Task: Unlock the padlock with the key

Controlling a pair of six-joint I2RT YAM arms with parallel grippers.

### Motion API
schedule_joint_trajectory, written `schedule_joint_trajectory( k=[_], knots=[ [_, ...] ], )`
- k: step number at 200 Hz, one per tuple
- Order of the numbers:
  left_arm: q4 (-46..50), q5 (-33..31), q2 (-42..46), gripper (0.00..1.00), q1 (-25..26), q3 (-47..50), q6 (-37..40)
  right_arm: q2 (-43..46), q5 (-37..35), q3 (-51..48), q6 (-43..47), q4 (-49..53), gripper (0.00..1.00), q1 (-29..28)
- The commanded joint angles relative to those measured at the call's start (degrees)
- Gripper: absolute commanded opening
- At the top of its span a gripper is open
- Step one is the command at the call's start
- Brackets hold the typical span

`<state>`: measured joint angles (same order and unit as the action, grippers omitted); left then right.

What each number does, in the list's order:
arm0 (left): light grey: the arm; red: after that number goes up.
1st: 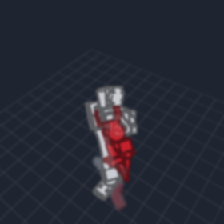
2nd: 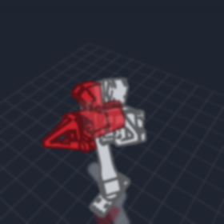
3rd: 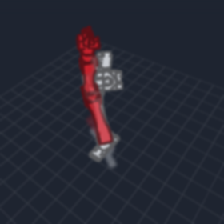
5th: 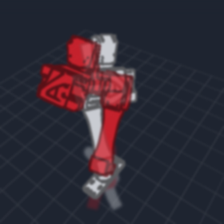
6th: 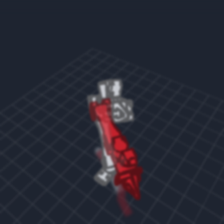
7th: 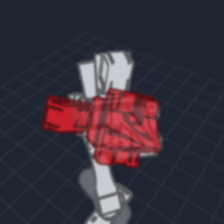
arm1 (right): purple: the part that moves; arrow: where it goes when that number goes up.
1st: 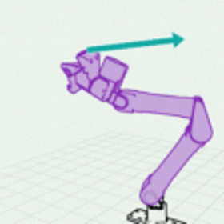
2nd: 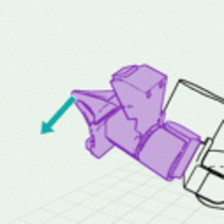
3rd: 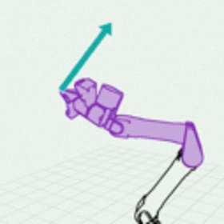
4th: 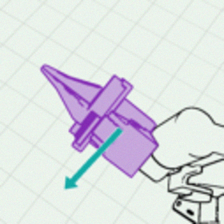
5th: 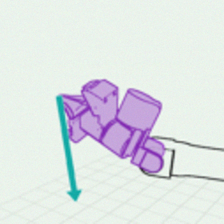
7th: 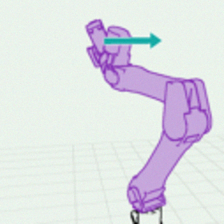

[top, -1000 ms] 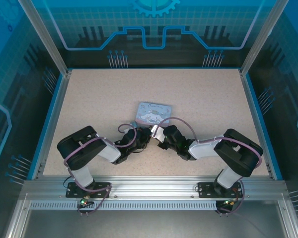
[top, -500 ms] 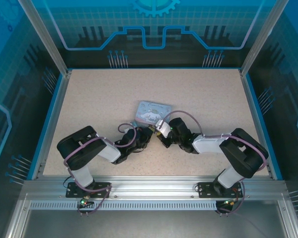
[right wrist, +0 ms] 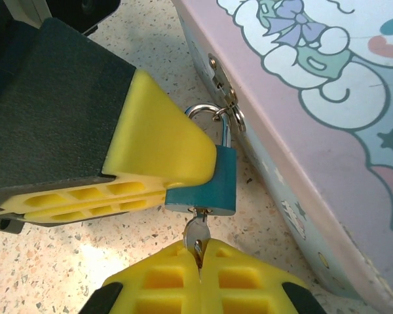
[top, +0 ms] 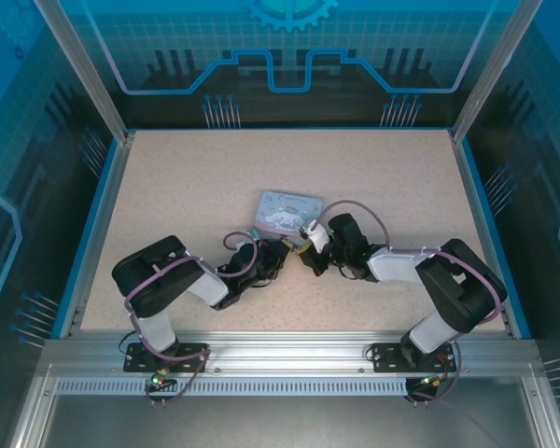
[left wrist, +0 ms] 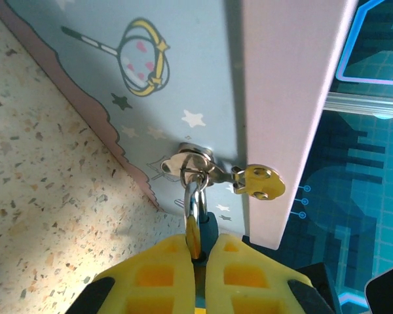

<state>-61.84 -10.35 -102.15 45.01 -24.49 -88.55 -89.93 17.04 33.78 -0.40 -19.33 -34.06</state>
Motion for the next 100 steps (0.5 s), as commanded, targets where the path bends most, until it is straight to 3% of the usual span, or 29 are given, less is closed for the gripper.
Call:
schedule_joint_trajectory(
  k=[1, 22, 42, 100],
  knots=[
    [-0.3, -1.0, -1.3, 0.00, -0.2, 1.3, 0.7, 1.3, 4.8, 2.0, -0.5, -0.6, 0.14, 0.0],
    [1.0, -1.2, -0.7, 0.00, -0.3, 1.4, 1.1, 2.4, 4.3, 1.3, 0.4, 0.4, 0.32, 0.5],
    [1.5, -1.3, -0.6, 0.00, -0.4, 1.8, 1.4, 3.6, 4.6, 0.6, 0.5, 1.5, 0.40, 1.2],
    [1.8, -1.2, -2.5, 0.00, -1.0, 2.9, 0.9, 8.5, 3.7, 1.6, -3.2, 8.3, 0.44, 4.6]
  ],
)
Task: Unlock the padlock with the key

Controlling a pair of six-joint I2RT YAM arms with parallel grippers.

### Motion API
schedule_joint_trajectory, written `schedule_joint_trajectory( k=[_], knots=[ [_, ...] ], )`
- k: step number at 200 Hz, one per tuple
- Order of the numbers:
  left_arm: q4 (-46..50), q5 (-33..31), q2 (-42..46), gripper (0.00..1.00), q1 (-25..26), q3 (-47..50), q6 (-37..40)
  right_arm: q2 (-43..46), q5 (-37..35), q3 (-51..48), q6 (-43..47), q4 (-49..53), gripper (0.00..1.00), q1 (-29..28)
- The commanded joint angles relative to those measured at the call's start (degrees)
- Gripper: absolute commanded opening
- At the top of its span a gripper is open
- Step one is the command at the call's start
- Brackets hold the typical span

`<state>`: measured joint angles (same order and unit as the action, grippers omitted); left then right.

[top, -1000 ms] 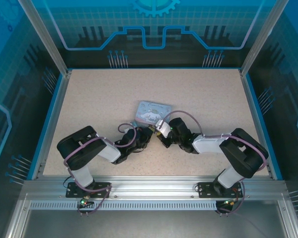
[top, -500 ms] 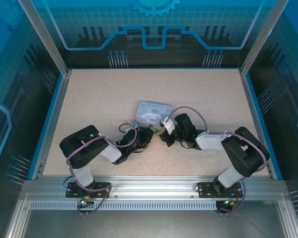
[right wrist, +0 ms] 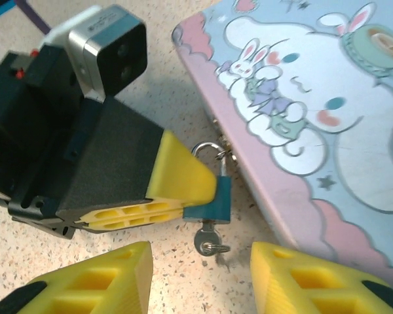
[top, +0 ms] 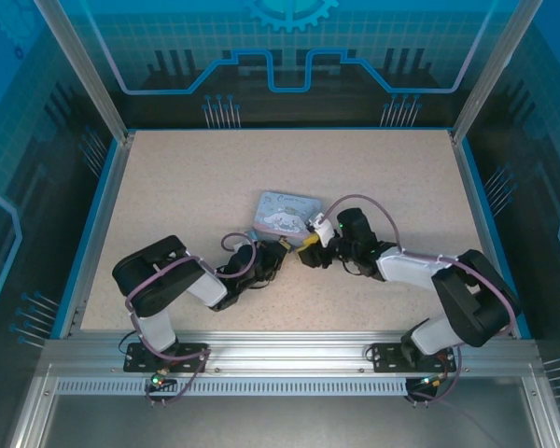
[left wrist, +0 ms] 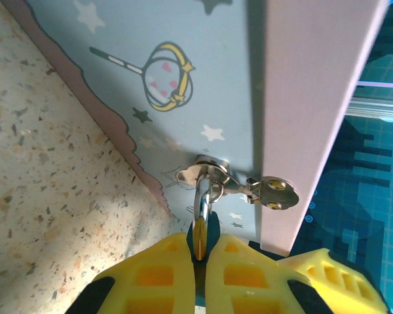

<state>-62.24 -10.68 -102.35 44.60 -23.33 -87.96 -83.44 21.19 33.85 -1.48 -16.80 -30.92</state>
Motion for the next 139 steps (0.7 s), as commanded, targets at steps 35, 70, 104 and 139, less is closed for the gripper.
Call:
schedule_joint_trajectory(
  k=[35, 70, 104, 139],
  knots=[
    [1.8, -1.0, -3.5, 0.00, -0.7, 3.1, -0.3, 1.2, -1.8, 7.9, -5.6, 14.3, 0.46, 3.0],
    [4.4, -1.4, -2.4, 0.01, -0.7, 4.2, -0.4, -2.5, -3.3, 14.9, -9.8, 20.6, 0.52, 3.0],
    [8.7, -1.8, -0.8, 0.22, -0.6, 4.2, -0.4, -5.9, -9.2, 19.5, -10.9, 24.8, 0.55, 2.8],
    [13.2, -2.3, 2.4, 0.39, -0.7, 4.0, 0.1, -9.0, -11.2, 22.3, -12.1, 28.5, 0.58, 2.9]
  ],
)
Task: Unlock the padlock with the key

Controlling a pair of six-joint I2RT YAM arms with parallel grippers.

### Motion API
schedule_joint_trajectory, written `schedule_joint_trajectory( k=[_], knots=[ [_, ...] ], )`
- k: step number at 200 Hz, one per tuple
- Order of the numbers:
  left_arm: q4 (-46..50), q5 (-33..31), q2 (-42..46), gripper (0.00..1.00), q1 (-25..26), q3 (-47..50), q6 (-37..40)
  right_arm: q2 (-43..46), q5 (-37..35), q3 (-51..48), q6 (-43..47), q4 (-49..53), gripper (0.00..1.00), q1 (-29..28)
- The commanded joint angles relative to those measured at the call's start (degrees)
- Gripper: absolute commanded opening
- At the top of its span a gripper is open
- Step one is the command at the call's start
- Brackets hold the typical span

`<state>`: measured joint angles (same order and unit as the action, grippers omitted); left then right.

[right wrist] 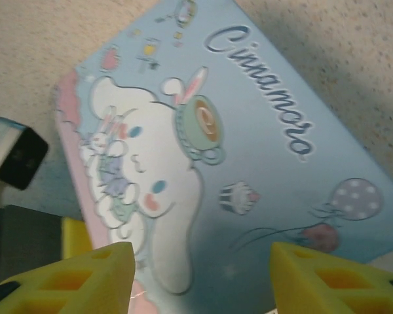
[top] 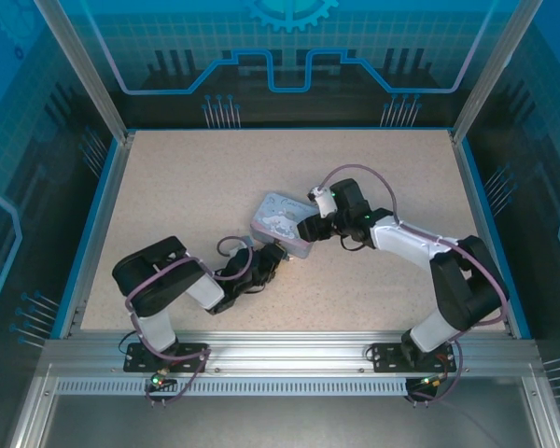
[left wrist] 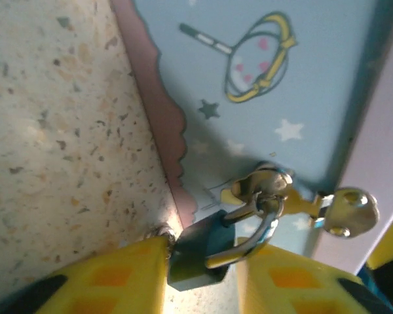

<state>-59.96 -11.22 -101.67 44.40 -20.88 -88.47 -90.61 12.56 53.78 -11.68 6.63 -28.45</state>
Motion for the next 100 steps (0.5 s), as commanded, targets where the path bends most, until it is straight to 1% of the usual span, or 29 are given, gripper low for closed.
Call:
schedule_joint_trajectory(
  k=[1, 16, 47, 84, 100],
  knots=[
    [11.2, -1.8, 1.8, 0.39, -0.5, 1.5, 0.6, -1.9, -2.5, 2.3, -2.0, 5.0, 0.58, 0.4],
    [14.4, -2.2, 4.5, 0.43, -0.5, 1.5, 1.3, -2.3, -3.0, 2.3, -2.6, 5.2, 0.59, 0.4],
    [24.0, -3.7, 12.7, 0.53, -0.5, 1.1, 4.0, -1.5, -3.5, 1.4, -3.2, 4.8, 0.64, 0.8],
    [43.1, -6.8, 27.7, 0.64, -1.1, -2.4, 10.5, 1.2, 0.6, 1.2, -3.5, 5.3, 0.72, 2.5],
    [51.8, -7.2, 34.3, 0.68, -3.4, -4.1, 14.4, 2.3, 2.6, 0.9, -4.1, 5.8, 0.75, 3.8]
  ],
)
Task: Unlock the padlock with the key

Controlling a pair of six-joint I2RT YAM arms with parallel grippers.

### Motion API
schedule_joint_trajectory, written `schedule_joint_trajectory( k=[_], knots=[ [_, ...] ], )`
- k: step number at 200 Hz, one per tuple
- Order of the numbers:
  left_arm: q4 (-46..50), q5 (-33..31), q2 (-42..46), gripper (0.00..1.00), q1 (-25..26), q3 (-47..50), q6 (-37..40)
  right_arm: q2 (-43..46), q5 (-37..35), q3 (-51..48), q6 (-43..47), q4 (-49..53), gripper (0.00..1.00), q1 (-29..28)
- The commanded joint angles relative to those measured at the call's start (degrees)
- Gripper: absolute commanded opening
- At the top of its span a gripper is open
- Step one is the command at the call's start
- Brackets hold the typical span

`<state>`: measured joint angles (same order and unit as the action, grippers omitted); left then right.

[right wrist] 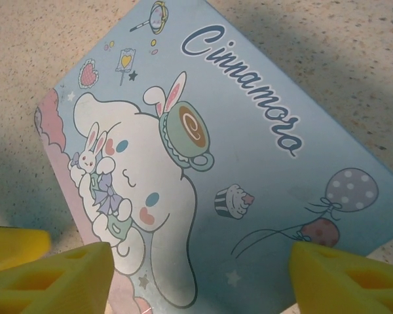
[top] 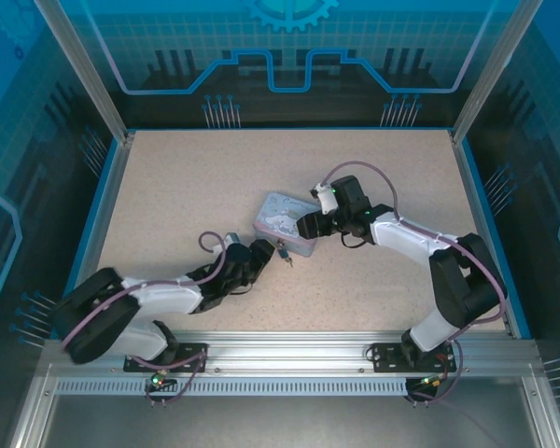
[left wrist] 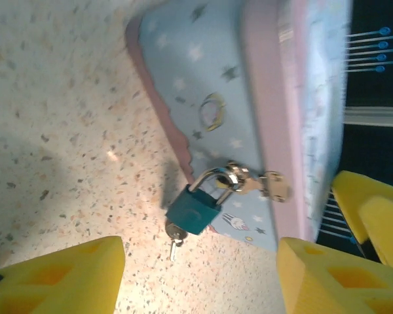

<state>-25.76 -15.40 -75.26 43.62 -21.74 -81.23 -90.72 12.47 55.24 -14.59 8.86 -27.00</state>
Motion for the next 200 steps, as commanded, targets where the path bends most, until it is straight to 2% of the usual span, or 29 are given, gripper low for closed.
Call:
schedule_joint_trajectory(
  k=[1, 19, 47, 67, 91, 115, 150, 200],
  knots=[
    [18.0, -3.0, 8.4, 0.69, -2.9, -3.5, 7.3, 2.5, 2.8, -0.6, -1.2, 3.6, 0.75, 2.5],
    [24.5, -1.5, 14.3, 0.73, -7.2, -5.0, 12.0, 4.1, 4.9, -1.9, -2.5, 2.9, 0.79, 3.8],
    [26.8, 4.0, 18.4, 0.79, -16.3, -6.7, 19.1, 5.5, 7.0, -3.0, -3.5, 3.1, 0.87, 5.4],
    [26.2, 9.3, 15.6, 0.83, -20.7, -10.4, 24.9, 4.6, 9.8, -3.2, -5.0, 2.9, 0.90, 6.2],
    [22.6, 17.7, 6.4, 0.84, -24.2, -16.1, 29.9, 2.9, 11.3, -3.3, -7.3, 2.3, 0.94, 6.2],
    [21.1, 23.3, -4.4, 0.85, -24.5, -23.6, 33.9, 1.5, 10.0, -2.7, -8.5, 2.4, 1.00, 6.2],
    [18.5, 29.5, -17.3, 0.85, -24.3, -31.4, 34.4, -1.4, 9.7, -1.2, -9.6, 3.0, 1.00, 5.9],
    [18.2, 34.3, -24.2, 0.74, -20.8, -36.3, 35.8, -5.0, 12.4, 2.3, -9.0, 1.5, 1.00, 5.9]
  ],
)
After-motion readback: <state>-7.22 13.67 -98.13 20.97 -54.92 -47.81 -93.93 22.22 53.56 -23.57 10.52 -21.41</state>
